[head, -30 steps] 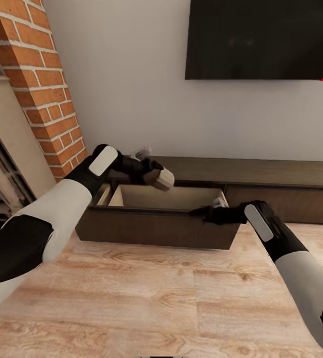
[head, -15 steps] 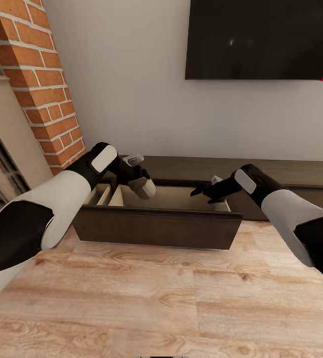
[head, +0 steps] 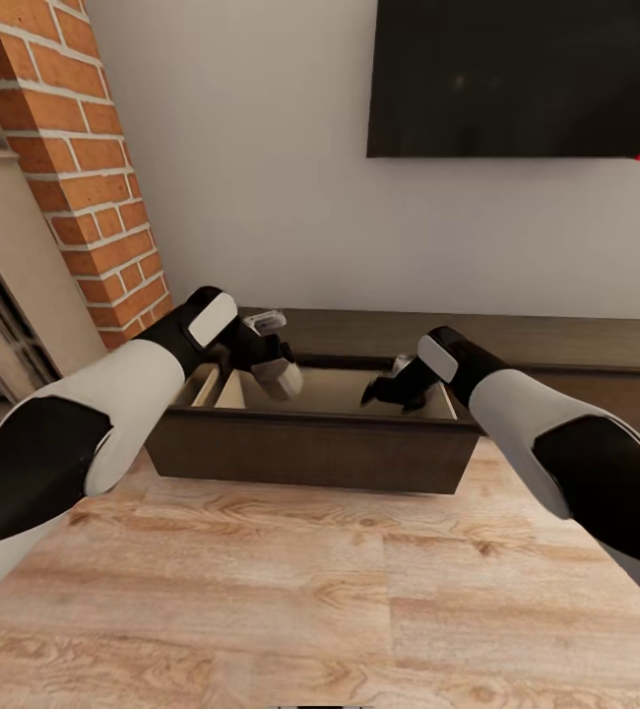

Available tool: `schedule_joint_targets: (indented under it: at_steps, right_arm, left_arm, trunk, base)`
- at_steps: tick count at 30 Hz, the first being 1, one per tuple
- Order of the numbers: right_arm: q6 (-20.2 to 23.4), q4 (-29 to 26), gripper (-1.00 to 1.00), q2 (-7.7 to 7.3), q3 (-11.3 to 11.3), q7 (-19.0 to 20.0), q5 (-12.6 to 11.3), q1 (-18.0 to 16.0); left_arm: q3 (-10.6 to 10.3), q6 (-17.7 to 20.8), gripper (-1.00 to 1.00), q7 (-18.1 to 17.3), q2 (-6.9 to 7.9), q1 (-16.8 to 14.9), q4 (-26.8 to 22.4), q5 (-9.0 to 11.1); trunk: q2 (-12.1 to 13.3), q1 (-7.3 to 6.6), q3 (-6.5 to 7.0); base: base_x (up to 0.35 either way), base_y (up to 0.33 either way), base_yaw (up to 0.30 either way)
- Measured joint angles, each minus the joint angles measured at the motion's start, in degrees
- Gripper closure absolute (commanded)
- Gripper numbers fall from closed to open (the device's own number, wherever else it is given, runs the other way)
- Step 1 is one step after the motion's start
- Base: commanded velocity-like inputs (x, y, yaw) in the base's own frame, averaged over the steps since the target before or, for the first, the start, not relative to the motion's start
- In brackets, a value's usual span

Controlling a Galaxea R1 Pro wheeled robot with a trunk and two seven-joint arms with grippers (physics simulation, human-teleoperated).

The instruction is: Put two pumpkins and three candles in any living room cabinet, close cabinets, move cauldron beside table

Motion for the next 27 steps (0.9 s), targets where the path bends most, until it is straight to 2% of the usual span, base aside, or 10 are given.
schedule_joint_targets:
  at_steps: [1, 4, 12, 14, 19, 27]
  right_arm:
    - [0.00, 0.53, -1.00, 0.73, 0.06, -0.08, -0.01, -0.01]
    - [0.00, 1.22, -1.00, 2.11, 0.11, -0.15, 0.05, -0.01]
    - [0.00, 1.42, -1.00, 2.67, 0.36, -0.22, 0.24, -0.01]
    - [0.00, 1.40, -1.00, 2.69, 0.46, -1.74, 0.53, -0.02]
    - [0.00, 1.08, -1.00, 2.64, 0.35, -9.65, 0.87, -0.03]
    - [0.00, 0.97, -1.00, 2.70, 0.47, -11.29, 0.82, -0.03]
  left_arm:
    - [-0.09, -0.04, 1.00, 0.00, -0.04, -0.01, 0.58, -0.63]
    - [-0.01, -0.21, 1.00, -0.01, -0.11, -0.01, 1.42, -0.70]
    - [0.00, -0.34, 1.00, 0.01, -0.13, -0.02, 1.71, -0.85]
    - [0.01, -0.36, 1.00, 0.01, -0.13, -0.02, 1.70, -0.84]
    - [0.02, -0.35, 1.00, 0.00, -0.24, -0.02, 1.66, -0.80]
    - [-0.29, -0.37, 1.00, -0.36, -0.33, -0.02, 1.53, -1.10]
  trunk:
    - [0.00, 0.00, 0.00]
    - [-0.01, -0.01, 0.01]
    - [-0.01, -0.01, 0.01]
    - [-0.01, -0.01, 0.01]
    - [-0.01, -0.01, 0.01]
    - [-0.01, -0.01, 0.01]
  base:
    - [0.000, 0.000, 0.000]
    - [0.000, 0.000, 0.000]
    - [0.000, 0.000, 0.000]
    - [0.000, 0.000, 0.000]
    - [0.000, 0.000, 0.000]
    - [0.000, 0.000, 0.000]
